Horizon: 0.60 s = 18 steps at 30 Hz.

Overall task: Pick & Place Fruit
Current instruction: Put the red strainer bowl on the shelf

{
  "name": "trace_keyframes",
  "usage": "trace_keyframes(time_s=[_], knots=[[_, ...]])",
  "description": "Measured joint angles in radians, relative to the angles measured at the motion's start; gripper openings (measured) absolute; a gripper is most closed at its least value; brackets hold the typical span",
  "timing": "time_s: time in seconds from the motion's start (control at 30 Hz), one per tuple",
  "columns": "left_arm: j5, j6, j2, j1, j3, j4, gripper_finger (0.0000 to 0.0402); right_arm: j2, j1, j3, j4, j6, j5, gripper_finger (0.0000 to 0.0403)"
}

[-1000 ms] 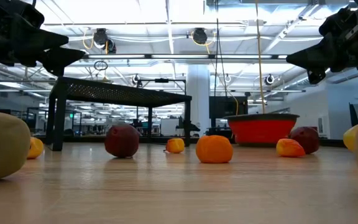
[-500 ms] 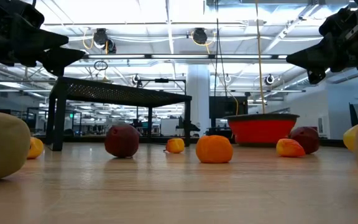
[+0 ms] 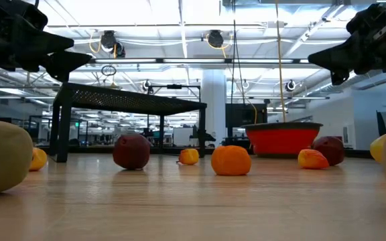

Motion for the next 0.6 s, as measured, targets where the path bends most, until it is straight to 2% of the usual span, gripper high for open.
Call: trace_keyframes(time_s=[0.17, 0.3, 0.43, 0.6], knots=[[0.000, 0.000, 0.000, 0.000, 0.000, 0.000, 0.0271, 0.000, 0.000, 0.000, 0.001, -0.021, 0.011, 0.0000], [0.000, 0.000, 0.000, 0.000, 0.000, 0.000, 0.0271, 0.000, 0.000, 0.000, 0.001, -0.059, 0.090, 0.0000], [0.000, 0.000, 0.000, 0.000, 0.000, 0.000, 0.0271, 0.000, 0.000, 0.000, 0.004, -0.025, 0.153, 0.0000], [0.000, 0.000, 0.000, 0.000, 0.000, 0.000, 0.0271, 0.000, 0.000, 0.000, 0.077, -0.015, 0.154, 0.0000]])
